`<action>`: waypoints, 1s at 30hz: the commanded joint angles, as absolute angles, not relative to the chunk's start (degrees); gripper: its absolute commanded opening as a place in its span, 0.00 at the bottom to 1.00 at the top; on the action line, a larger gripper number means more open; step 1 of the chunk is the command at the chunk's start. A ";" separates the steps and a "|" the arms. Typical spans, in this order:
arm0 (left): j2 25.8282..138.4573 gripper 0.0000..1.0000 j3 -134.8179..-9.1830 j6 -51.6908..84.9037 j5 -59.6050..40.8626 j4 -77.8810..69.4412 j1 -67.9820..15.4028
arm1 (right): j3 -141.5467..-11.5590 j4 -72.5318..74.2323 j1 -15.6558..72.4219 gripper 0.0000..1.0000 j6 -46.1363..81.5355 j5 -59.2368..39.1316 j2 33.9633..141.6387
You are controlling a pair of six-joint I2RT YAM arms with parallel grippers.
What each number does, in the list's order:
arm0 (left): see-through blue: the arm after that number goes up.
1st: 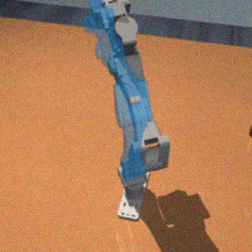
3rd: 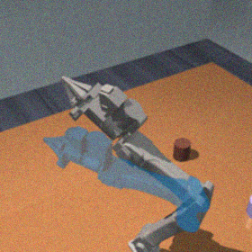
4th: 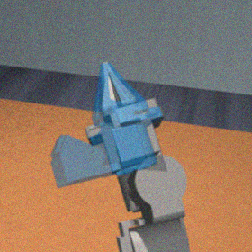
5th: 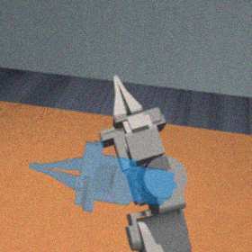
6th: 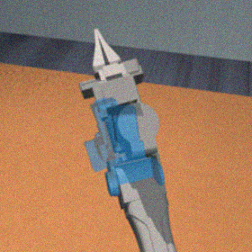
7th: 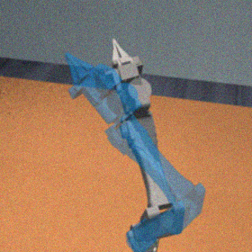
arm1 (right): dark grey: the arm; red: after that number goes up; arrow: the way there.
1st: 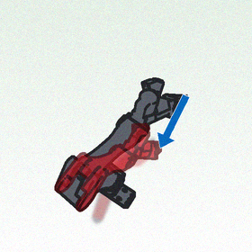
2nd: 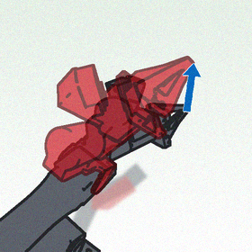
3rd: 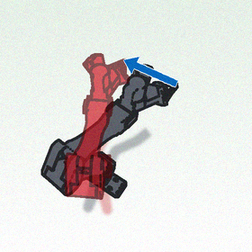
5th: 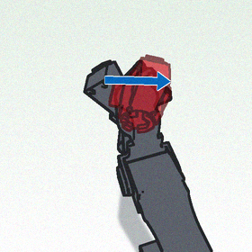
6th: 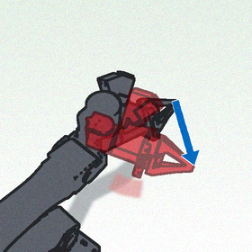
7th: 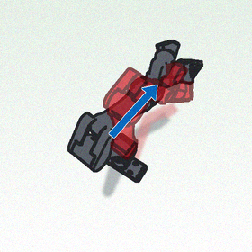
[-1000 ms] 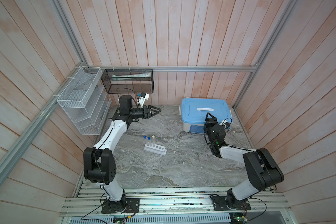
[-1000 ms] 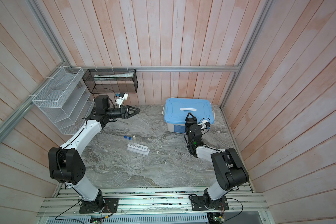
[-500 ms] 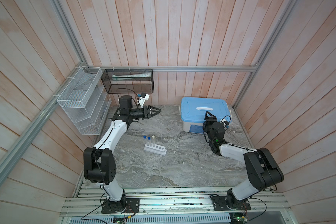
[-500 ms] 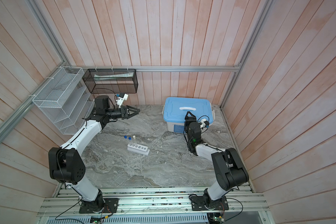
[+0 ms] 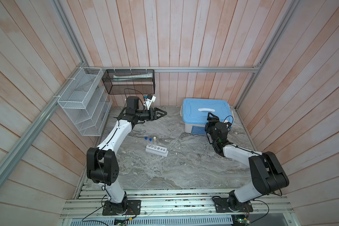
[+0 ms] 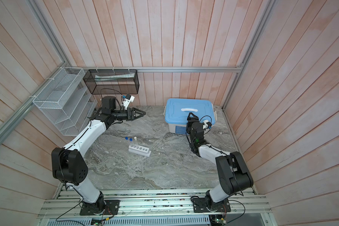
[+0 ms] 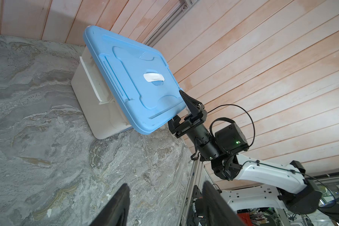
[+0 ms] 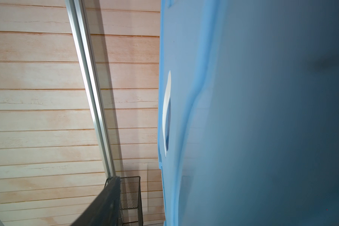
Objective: Organize the chemistry lab equipment
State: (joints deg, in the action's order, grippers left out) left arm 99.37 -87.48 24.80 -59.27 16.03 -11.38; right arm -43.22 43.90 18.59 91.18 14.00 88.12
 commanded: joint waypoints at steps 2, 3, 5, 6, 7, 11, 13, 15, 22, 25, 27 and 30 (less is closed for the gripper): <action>100.96 0.61 -89.82 23.18 -57.58 17.23 -12.44 | -42.32 35.79 18.00 0.71 90.71 12.64 86.88; 101.06 0.61 -89.91 23.20 -57.49 17.22 -12.67 | -42.36 35.31 17.76 0.71 90.79 12.21 86.77; 100.99 0.61 -89.92 23.12 -57.48 17.18 -13.07 | -42.16 35.15 17.42 0.72 91.02 11.69 86.66; 100.74 0.61 -89.60 22.96 -57.44 17.02 -13.20 | -41.89 35.41 17.21 0.73 91.22 11.58 86.64; 100.36 0.61 -89.01 23.02 -57.39 16.63 -13.32 | -41.67 35.80 16.89 0.73 91.56 11.43 86.73; 99.59 0.61 -86.77 23.55 -57.92 15.31 -13.43 | -40.99 37.51 15.66 0.74 94.02 9.49 87.92; 99.58 0.61 -86.16 23.86 -58.18 14.83 -13.45 | -40.74 38.59 15.53 0.75 94.90 9.38 88.20; 99.55 0.61 -85.78 24.19 -58.40 14.42 -13.45 | -40.83 38.22 15.53 0.76 95.63 9.67 88.23; 100.07 0.61 -86.35 23.93 -58.36 15.60 -13.45 | -41.97 35.47 15.38 0.82 100.02 6.58 89.30; 100.11 0.61 -87.01 23.23 -58.14 16.92 -13.45 | -44.24 29.60 15.38 0.87 102.45 5.66 88.82; 100.13 0.61 -87.61 22.47 -57.93 18.09 -13.45 | -45.86 25.10 15.38 0.88 103.02 6.39 88.08; 100.18 0.61 -87.86 22.04 -57.78 18.98 -13.45 | -47.00 20.29 15.08 0.90 105.12 6.59 87.37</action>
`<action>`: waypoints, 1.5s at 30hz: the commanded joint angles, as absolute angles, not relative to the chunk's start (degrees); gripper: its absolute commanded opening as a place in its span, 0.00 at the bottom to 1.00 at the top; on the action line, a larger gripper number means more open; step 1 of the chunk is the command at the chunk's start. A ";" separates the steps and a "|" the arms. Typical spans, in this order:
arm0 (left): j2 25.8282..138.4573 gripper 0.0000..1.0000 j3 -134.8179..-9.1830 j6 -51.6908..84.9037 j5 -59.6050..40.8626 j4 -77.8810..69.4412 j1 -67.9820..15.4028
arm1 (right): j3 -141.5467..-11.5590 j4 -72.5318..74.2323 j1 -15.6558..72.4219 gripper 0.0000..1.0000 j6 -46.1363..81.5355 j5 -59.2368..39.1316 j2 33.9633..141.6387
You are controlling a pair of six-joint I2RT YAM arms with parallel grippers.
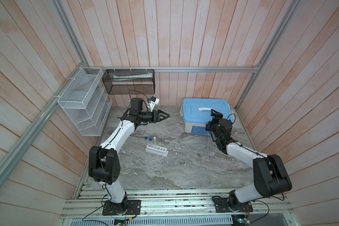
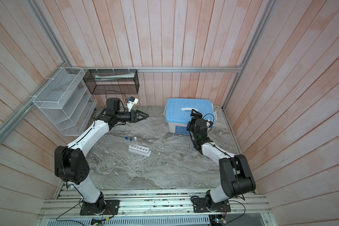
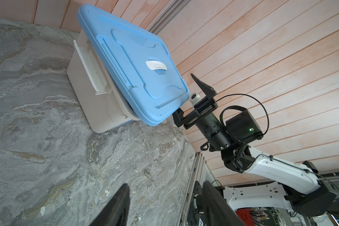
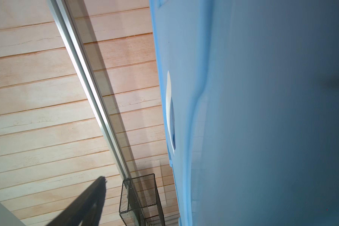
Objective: Organize the chemistry lab equipment
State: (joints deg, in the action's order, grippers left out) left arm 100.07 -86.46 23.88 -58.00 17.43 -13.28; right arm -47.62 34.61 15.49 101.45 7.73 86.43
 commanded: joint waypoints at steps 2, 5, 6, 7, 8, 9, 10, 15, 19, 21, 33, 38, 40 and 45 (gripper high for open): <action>100.11 0.61 -87.83 22.00 -57.67 19.08 -13.45 | -46.88 19.03 14.94 0.91 106.33 6.85 86.89; 100.11 0.61 -87.76 22.06 -57.66 19.16 -13.45 | -46.36 18.66 14.51 0.91 106.57 6.09 86.45; 100.02 0.61 -87.76 21.95 -57.53 19.29 -13.45 | -46.32 18.08 14.50 0.91 106.57 6.23 86.10; 99.98 0.61 -87.72 21.85 -57.44 19.50 -13.45 | -46.15 17.93 14.49 0.91 106.31 6.40 85.84; 99.94 0.61 -87.74 21.75 -57.42 19.64 -13.45 | -45.91 17.85 14.50 0.91 106.34 6.46 85.55; 99.93 0.61 -87.76 21.71 -57.39 19.77 -13.44 | -45.57 17.76 14.48 0.91 106.43 6.59 85.27; 99.93 0.61 -87.69 21.71 -57.39 19.86 -13.45 | -45.31 17.54 14.43 0.91 106.52 6.52 85.06; 99.62 0.61 -87.16 21.97 -57.40 19.57 -13.45 | -45.04 18.10 14.34 0.91 107.13 6.15 85.36; 99.40 0.61 -86.27 22.39 -57.40 18.82 -13.40 | -45.59 17.58 14.33 0.91 106.52 6.12 86.34; 99.49 0.61 -86.04 22.74 -57.39 18.46 -13.53 | -44.66 18.40 14.20 0.91 106.94 5.66 86.98; 101.30 0.61 -87.71 22.90 -56.71 19.45 -14.32 | -41.02 19.83 12.83 0.94 107.06 2.33 88.47; 102.11 0.61 -89.11 22.16 -56.12 21.12 -14.46 | -41.52 15.40 12.77 0.94 106.56 1.99 86.50; 102.48 0.61 -89.63 22.12 -55.92 21.44 -14.58 | -42.01 13.31 12.74 0.94 106.34 2.01 85.51; 102.91 0.61 -90.18 22.08 -55.16 21.94 -14.76 | -44.14 7.39 11.76 0.94 105.40 1.66 83.94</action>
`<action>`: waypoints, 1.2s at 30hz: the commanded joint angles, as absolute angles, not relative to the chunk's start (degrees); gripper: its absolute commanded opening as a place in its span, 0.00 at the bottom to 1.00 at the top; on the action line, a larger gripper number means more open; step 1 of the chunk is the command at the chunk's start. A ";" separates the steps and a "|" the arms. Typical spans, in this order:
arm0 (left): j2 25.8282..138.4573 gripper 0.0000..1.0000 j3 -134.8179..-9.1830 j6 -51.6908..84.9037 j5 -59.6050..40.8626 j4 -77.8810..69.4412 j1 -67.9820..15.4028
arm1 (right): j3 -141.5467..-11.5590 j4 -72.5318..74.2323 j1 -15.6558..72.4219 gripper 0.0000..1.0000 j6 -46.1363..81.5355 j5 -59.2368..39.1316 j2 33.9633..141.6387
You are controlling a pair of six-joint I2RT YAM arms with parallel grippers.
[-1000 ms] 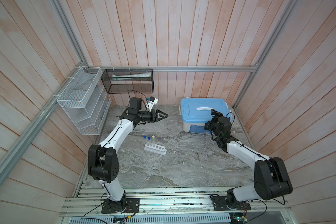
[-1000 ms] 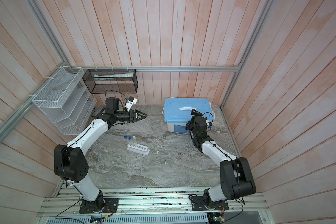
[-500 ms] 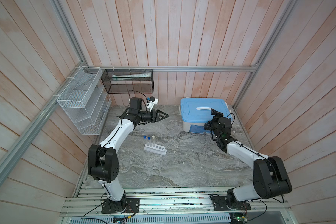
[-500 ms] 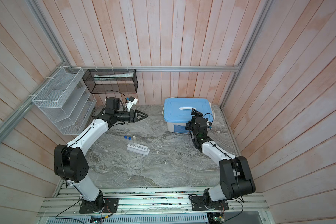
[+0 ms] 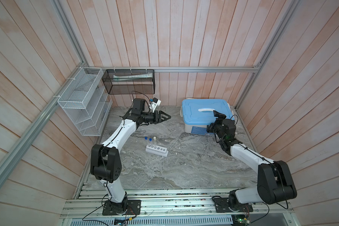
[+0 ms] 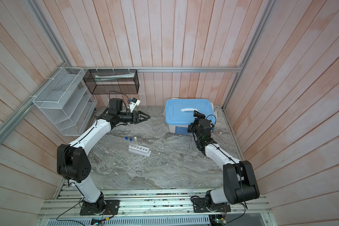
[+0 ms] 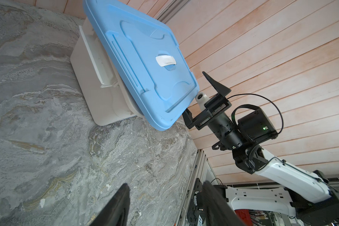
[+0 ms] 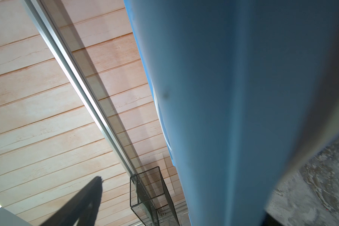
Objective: Organize the chemistry lab equipment
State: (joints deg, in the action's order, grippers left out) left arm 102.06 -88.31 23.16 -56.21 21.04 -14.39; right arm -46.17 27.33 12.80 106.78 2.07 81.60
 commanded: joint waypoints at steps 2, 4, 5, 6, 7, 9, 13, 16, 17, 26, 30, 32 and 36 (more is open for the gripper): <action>102.94 0.60 -90.06 22.21 -54.78 21.67 -14.77 | -44.99 6.86 10.60 0.95 104.11 1.12 83.81; 103.16 0.60 -89.78 22.52 -54.67 20.99 -14.85 | -46.75 6.71 9.57 0.94 101.85 0.29 84.14; 103.18 0.60 -89.69 22.73 -54.69 20.69 -14.79 | -48.01 5.87 9.17 0.95 100.96 -0.06 84.49; 103.36 0.61 -89.73 23.05 -54.71 20.17 -14.85 | -49.54 5.29 8.87 0.95 99.79 -0.27 85.08; 103.65 0.60 -89.82 23.36 -54.88 19.73 -14.92 | -51.04 4.68 8.57 0.95 98.52 -0.78 85.75; 104.26 0.61 -90.26 23.67 -54.85 19.27 -15.26 | -53.99 3.15 8.20 0.95 96.83 -2.22 87.31; 105.53 0.61 -90.79 24.59 -54.19 17.78 -16.55 | -59.30 -1.54 8.09 0.95 94.03 -4.58 89.75; 106.55 0.60 -90.79 26.32 -53.68 15.13 -17.78 | -60.32 -4.10 8.09 0.95 93.22 -4.53 89.52; 106.88 0.60 -90.79 26.84 -53.45 14.40 -18.16 | -60.30 -4.66 8.09 0.95 92.93 -4.25 89.18; 111.23 0.60 -93.47 30.14 -53.07 10.20 -20.93 | -57.52 -8.17 8.44 0.95 92.01 -2.76 84.45; 112.81 0.60 -96.32 30.07 -51.82 10.78 -21.82 | -58.20 -8.44 8.43 0.95 90.98 -1.57 83.71; 113.53 0.60 -97.39 30.39 -51.21 10.61 -22.05 | -59.73 -8.86 8.43 0.95 90.36 -1.41 84.29; 114.81 0.60 -98.89 31.85 -50.85 9.54 -22.48 | -63.79 -9.40 8.09 0.95 88.62 -1.98 86.65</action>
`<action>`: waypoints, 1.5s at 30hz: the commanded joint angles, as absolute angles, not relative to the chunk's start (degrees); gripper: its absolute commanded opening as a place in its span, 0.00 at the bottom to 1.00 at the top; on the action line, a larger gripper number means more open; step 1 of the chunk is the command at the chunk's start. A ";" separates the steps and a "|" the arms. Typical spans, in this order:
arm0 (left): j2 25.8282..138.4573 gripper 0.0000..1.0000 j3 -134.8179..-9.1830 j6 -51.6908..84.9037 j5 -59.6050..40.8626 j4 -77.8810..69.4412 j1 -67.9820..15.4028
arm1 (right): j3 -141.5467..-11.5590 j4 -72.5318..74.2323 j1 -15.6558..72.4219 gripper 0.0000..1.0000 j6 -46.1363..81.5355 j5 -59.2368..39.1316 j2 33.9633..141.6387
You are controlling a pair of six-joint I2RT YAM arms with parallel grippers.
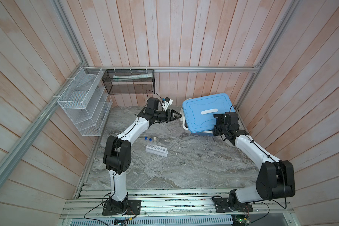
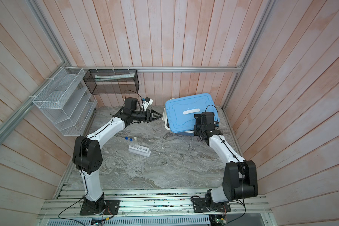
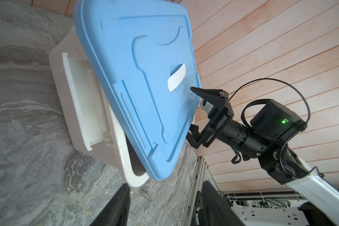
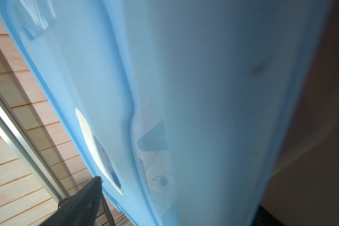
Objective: Organize the chemistry lab equipment
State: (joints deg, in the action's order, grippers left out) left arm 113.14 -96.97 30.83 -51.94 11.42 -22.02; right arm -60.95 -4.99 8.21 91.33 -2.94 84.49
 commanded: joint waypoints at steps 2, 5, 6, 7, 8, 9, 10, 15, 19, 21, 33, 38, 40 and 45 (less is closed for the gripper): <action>115.23 0.60 -99.53 32.07 -50.88 9.57 -22.59 | -65.86 -9.58 8.01 0.95 87.85 -2.40 87.93; 115.66 0.60 -100.06 32.69 -50.98 9.14 -22.68 | -68.58 -9.92 7.99 0.95 86.91 -3.49 89.72; 115.79 0.60 -100.17 32.70 -51.01 9.06 -22.74 | -69.35 -10.06 8.14 0.95 86.58 -3.70 90.08; 115.93 0.60 -100.28 32.79 -51.06 8.89 -22.76 | -69.91 -10.19 8.09 0.95 86.40 -3.78 90.33; 116.00 0.60 -100.44 32.81 -51.00 8.90 -22.76 | -70.13 -10.24 8.09 0.95 86.35 -3.78 90.41; 116.14 0.60 -100.61 32.89 -51.08 8.97 -22.76 | -70.25 -10.25 8.10 0.95 86.23 -3.78 90.34; 116.26 0.60 -100.63 32.96 -51.21 8.96 -22.76 | -70.53 -10.32 8.09 0.95 86.22 -3.72 90.17; 116.93 0.60 -101.13 33.23 -51.35 8.63 -23.02 | -71.14 -11.90 8.13 0.95 85.80 -3.59 89.20; 117.98 0.60 -102.02 33.49 -51.91 8.53 -23.19 | -70.16 -13.01 8.51 0.95 85.70 -3.31 87.75; 118.39 0.60 -102.55 33.49 -52.04 8.48 -23.29 | -69.49 -13.57 8.86 0.95 85.70 -3.14 86.83; 120.28 0.61 -106.44 31.29 -51.00 11.75 -23.29 | -70.54 -28.11 9.08 0.95 76.64 -3.27 77.04; 122.22 0.60 -109.46 31.38 -50.31 12.63 -23.55 | -74.78 -29.94 6.05 0.95 59.55 2.26 77.58; 122.99 0.60 -111.08 31.22 -49.43 13.38 -23.73 | -78.47 -27.27 2.87 0.94 48.27 -1.65 80.40; 124.85 0.60 -114.48 31.59 -45.62 14.35 -23.90 | -93.46 -31.71 0.51 0.91 23.80 -3.73 91.70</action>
State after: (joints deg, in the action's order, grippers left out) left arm 123.48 -112.05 32.51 -48.45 13.56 -23.55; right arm -87.79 -28.10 0.51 43.46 -3.31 87.26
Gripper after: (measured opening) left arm 0.604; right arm 0.914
